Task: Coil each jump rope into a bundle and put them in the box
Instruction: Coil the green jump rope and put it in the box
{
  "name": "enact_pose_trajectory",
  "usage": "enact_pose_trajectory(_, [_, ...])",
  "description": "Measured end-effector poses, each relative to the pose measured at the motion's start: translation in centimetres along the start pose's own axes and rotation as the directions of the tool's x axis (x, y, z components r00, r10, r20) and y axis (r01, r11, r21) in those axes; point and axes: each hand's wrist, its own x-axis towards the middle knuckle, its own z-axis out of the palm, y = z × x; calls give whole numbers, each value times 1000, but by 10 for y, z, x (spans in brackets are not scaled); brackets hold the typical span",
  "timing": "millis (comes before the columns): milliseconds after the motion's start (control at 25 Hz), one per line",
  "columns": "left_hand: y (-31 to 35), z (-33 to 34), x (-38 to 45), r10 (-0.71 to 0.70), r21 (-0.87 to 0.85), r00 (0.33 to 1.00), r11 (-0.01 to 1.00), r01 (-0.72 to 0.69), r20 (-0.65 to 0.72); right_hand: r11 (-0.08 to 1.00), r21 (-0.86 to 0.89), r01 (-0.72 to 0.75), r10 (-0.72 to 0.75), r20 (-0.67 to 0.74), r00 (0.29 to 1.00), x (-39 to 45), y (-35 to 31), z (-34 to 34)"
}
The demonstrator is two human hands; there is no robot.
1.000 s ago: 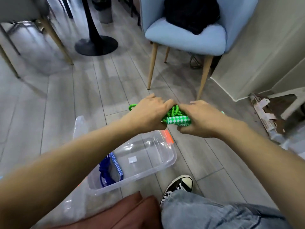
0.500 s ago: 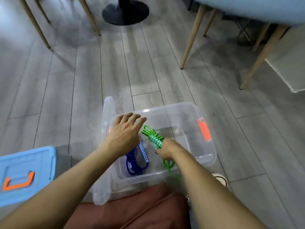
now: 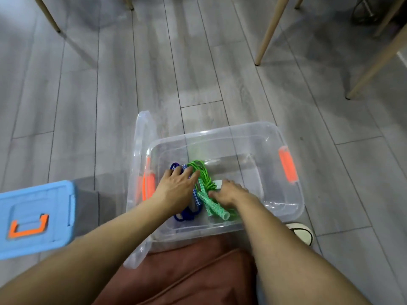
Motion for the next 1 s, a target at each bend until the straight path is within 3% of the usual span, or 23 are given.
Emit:
enact_pose_trajectory(120, [39, 14, 18, 92, 2, 984, 996, -93, 151, 997, -36, 68, -69, -13, 998, 1, 25, -37])
enact_pose_trajectory(240, [73, 35, 41, 201, -57, 962, 979, -194, 187, 955, -247, 164, -198, -119, 973, -14, 46, -85])
enact_pose_trajectory(360, [88, 58, 63, 210, -18, 958, 978, -210, 194, 764, -595, 250, -411, -150, 899, -42, 63, -121])
enact_pose_trajectory(440, [91, 66, 77, 184, 21, 968, 982, -190, 173, 644, -705, 298, -521, -119, 845, -56, 80, -128])
enact_pose_trajectory(600, [97, 67, 98, 126, 28, 975, 991, -133, 181, 556, -796, 240, -532, -119, 838, -60, 128, -127])
enact_pose_trajectory(720, [93, 71, 104, 177, 42, 960, 981, -190, 216, 497, -840, 216, -561, -121, 819, -52, 138, -123])
enact_pose_trajectory(840, [66, 81, 102, 267, 127, 937, 945, -300, 225, 487, -850, 200, -558, -127, 820, -46, 138, -118])
enact_pose_trajectory(1000, [29, 97, 89, 218, 215, 945, 938, -272, 244, 512, -839, 185, -554, -158, 818, -48, 134, -117])
